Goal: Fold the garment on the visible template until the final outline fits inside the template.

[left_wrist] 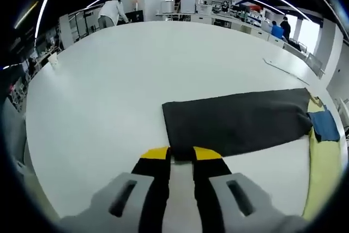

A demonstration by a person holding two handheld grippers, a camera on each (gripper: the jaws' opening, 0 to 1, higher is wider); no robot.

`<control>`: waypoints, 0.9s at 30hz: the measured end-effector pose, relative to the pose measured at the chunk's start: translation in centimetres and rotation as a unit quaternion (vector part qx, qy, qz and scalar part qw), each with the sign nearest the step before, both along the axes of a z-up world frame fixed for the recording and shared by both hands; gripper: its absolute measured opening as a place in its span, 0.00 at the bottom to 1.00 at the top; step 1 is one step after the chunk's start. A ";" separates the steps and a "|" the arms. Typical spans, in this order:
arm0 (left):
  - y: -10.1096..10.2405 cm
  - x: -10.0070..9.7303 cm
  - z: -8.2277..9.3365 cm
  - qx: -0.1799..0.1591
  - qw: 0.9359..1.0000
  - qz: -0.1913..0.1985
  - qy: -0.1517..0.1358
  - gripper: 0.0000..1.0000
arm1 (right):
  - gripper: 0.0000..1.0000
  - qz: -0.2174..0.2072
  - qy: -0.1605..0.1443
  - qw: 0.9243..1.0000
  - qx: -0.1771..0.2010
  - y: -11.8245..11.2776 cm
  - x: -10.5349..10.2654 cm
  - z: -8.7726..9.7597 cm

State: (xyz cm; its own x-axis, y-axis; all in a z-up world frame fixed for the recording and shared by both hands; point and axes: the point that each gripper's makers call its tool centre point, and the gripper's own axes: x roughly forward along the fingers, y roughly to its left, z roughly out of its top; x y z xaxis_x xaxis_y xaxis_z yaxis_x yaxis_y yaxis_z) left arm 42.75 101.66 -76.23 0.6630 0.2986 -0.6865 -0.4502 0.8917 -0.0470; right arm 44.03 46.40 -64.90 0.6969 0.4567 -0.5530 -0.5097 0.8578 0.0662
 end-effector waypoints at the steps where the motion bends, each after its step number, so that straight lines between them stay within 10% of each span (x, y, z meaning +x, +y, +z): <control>1: 0.0 -0.1 -0.1 -0.013 1.000 0.023 -0.004 0.07 | 0.99 -0.001 0.000 1.000 -0.004 -0.1 0.0 -0.1; 27: 0.8 2.6 2.9 0.013 0.999 -0.035 -0.018 0.01 | 0.99 0.029 -0.006 0.999 -0.013 0.2 -0.2 -0.2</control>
